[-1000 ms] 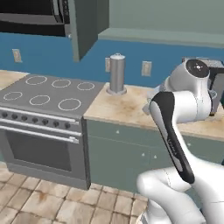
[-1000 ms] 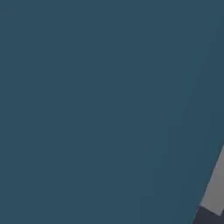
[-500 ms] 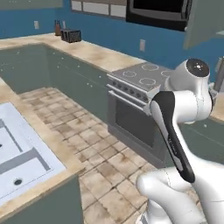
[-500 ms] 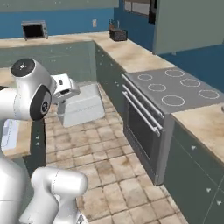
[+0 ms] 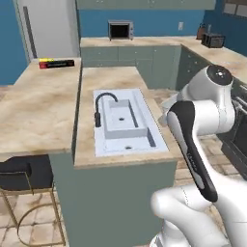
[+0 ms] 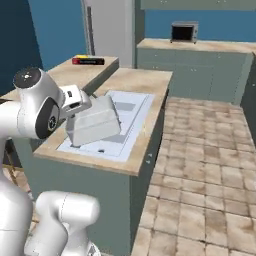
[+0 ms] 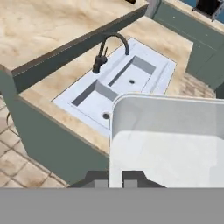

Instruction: Retrieve the tupperware and aluminum foil from the cabinet and place them on the dining counter near the plate with corn and shrimp to prepare for storing leftovers.

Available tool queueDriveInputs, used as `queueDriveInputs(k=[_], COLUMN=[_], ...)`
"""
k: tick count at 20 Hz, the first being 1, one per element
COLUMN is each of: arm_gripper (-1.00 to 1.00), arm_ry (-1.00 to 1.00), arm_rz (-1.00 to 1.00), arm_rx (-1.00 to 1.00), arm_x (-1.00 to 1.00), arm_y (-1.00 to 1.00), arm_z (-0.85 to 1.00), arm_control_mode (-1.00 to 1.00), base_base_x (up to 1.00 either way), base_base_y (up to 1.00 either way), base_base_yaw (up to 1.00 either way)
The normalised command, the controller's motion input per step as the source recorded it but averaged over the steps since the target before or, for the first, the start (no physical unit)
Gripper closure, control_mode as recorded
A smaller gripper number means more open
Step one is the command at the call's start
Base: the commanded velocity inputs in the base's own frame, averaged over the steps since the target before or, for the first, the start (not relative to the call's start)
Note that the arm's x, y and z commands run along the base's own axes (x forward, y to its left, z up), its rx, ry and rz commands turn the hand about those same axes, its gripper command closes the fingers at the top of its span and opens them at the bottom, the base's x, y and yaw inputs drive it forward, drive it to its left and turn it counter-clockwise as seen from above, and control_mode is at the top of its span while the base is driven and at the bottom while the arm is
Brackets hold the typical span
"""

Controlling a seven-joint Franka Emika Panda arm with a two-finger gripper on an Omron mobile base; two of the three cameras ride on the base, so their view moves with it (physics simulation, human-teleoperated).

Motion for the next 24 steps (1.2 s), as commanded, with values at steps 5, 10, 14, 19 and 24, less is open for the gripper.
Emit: queueDriveInputs(k=[5,10,14,19,24], arm_gripper=[1.0,1.0,1.0,1.0,1.0], arm_ry=[0.0,0.0,0.0,0.0,0.0], arm_rz=[0.0,0.0,0.0,0.0,0.0], arm_rx=[0.0,0.0,0.0,0.0,0.0], arm_x=[0.0,0.0,0.0,0.0,0.0], arm_y=[0.0,0.0,0.0,0.0,0.0], arm_z=[0.0,0.0,0.0,0.0,0.0], arm_control_mode=[1.0,1.0,1.0,1.0,1.0], base_base_x=[0.05,0.38,0.56,0.67,0.86], base_base_y=[1.0,1.0,1.0,1.0,1.0], base_base_yaw=[0.56,0.42,0.32,0.3,0.32])
